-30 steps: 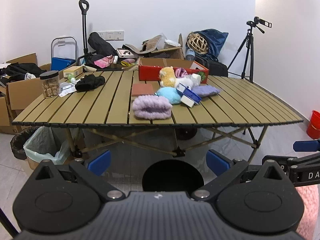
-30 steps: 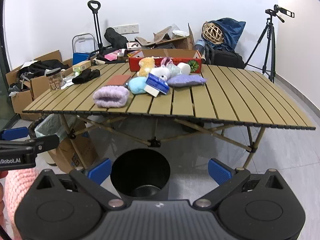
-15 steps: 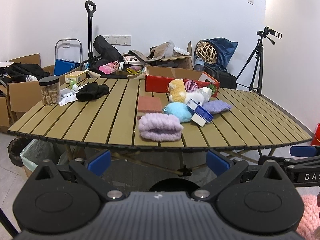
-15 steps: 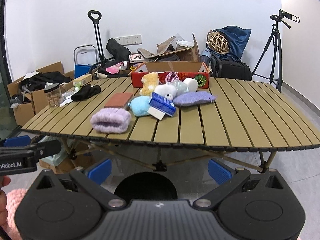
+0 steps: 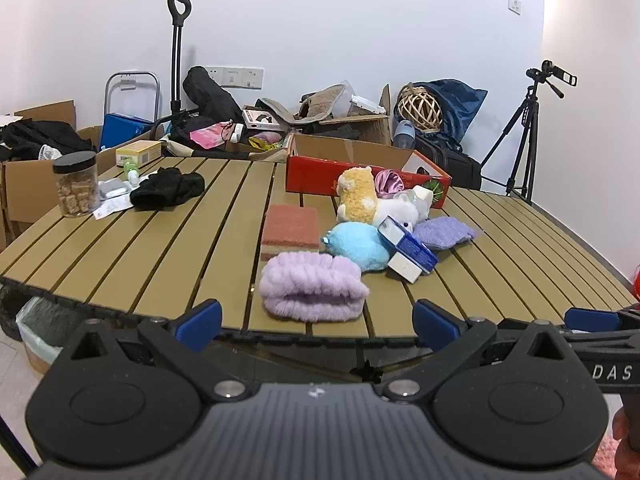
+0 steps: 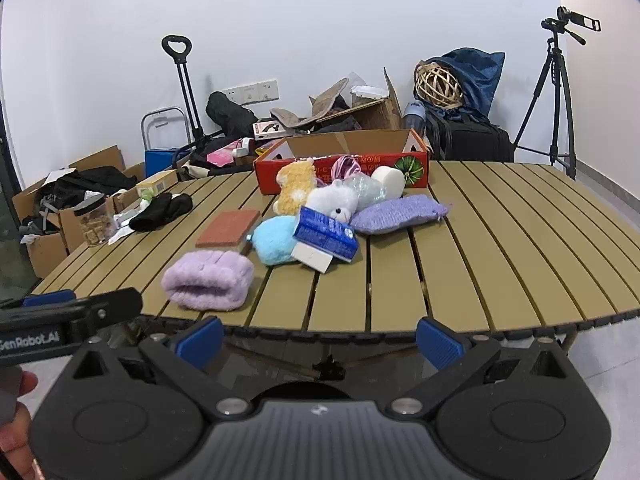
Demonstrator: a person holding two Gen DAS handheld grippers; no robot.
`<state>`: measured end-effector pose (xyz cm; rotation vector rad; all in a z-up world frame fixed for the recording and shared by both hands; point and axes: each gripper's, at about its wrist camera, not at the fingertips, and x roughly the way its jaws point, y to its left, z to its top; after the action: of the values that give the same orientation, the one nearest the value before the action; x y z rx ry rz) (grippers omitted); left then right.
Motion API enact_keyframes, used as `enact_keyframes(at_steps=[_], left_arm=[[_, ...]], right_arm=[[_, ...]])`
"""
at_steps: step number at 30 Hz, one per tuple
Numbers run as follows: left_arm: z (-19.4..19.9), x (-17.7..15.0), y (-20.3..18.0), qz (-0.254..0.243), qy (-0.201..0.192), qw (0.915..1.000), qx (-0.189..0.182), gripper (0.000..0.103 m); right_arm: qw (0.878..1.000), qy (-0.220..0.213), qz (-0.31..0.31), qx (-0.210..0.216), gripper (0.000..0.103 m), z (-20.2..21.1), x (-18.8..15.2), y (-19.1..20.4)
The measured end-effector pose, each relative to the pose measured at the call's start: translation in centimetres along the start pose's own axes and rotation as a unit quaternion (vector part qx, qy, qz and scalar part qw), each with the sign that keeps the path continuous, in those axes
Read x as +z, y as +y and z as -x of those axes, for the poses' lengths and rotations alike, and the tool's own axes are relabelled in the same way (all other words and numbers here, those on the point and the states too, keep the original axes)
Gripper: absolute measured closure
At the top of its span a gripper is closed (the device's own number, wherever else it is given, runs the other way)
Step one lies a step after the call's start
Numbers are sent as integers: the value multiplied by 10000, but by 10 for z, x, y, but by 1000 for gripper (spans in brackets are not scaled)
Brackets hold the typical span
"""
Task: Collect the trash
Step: 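Move the left tool to the lavender fuzzy headband and close on it, then lift the headband with the left tool while the right tool approaches the white soap bar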
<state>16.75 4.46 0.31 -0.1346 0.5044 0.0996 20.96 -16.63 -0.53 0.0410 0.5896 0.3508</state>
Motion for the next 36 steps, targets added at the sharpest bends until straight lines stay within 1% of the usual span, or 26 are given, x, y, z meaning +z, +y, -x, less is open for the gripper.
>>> enact_keyframes(at_steps=[5, 12, 18, 22, 25, 29, 32, 36], left_arm=[[-28, 13, -2, 137, 21, 9999, 68, 0], [-72, 26, -6, 240, 143, 9992, 289, 0], [-112, 21, -11, 209, 324, 9985, 393, 0], [-132, 15, -15, 111, 375, 9979, 519, 0], [-141, 14, -14, 63, 409, 9973, 604, 0], [-150, 9, -15, 23, 553, 9963, 652, 0], [-156, 4, -15, -11, 574, 9955, 758, 0], [-163, -2, -16, -83, 580, 9952, 784, 0]], right_arm=[[9999, -104, -29, -54, 0, -18, 11, -7], [9992, -290, -268, -72, 0, -55, 28, -21], [9978, -464, -463, -66, 0, -88, 16, -40], [9979, -405, -500, -81, 0, -104, 6, -51], [9978, -408, -518, -62, 0, -110, 3, -55], [9976, -477, -493, -54, 0, -113, -2, -57], [9974, -535, -488, -6, 0, -113, -3, -57], [9972, -635, -394, 72, 0, -111, -5, -53]])
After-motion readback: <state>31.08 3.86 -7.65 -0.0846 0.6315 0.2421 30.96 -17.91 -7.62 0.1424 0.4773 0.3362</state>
